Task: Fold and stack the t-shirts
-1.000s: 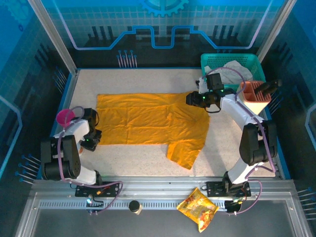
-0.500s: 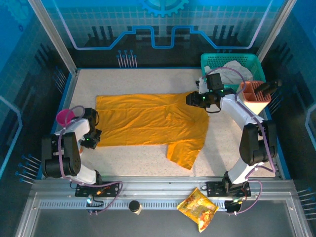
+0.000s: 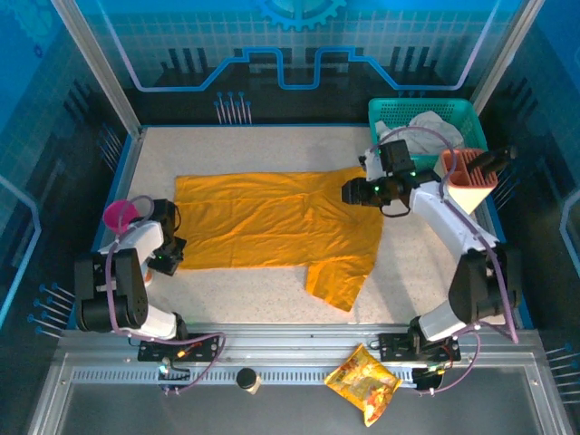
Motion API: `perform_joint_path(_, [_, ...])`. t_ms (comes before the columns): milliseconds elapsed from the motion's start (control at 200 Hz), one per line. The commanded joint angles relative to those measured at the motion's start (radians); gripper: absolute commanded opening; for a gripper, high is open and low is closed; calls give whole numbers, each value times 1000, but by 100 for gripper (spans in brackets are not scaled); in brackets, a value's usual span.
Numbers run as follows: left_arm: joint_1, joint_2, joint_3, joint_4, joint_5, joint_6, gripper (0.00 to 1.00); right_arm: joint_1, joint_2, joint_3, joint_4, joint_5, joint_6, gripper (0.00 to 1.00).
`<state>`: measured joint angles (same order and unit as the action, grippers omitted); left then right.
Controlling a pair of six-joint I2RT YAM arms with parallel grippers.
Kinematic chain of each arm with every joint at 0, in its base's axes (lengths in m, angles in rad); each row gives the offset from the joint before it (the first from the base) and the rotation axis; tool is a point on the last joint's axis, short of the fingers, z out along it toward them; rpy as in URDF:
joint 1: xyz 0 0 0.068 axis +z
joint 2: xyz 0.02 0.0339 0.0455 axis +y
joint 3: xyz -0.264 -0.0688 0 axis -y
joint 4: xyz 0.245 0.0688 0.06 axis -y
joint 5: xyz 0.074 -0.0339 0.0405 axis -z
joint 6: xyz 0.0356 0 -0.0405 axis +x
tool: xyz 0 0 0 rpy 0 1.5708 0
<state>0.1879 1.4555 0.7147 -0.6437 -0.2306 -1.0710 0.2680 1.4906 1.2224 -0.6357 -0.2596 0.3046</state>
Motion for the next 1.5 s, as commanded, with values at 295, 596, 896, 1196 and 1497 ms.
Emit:
perform_joint_path(295, [-84,-66,30,-15,85,44,0,350,-420,-170,-45,277,-793,61])
perform_joint_path(596, [-108,-112,47,-63,44,78,0,590,-339,-256,-380,412,-1172,56])
perform_joint_path(896, [-108,-198,66,-89,1,151,0,744,-396,-540,-312,346,-1181,56])
perform_joint_path(1196, [-108,-211,72,-81,8,166,0,834,-322,-615,-105,335,-1103,59])
perform_joint_path(1497, [-108,-217,61,-73,17,168,0,846,-271,-602,-83,341,-1099,51])
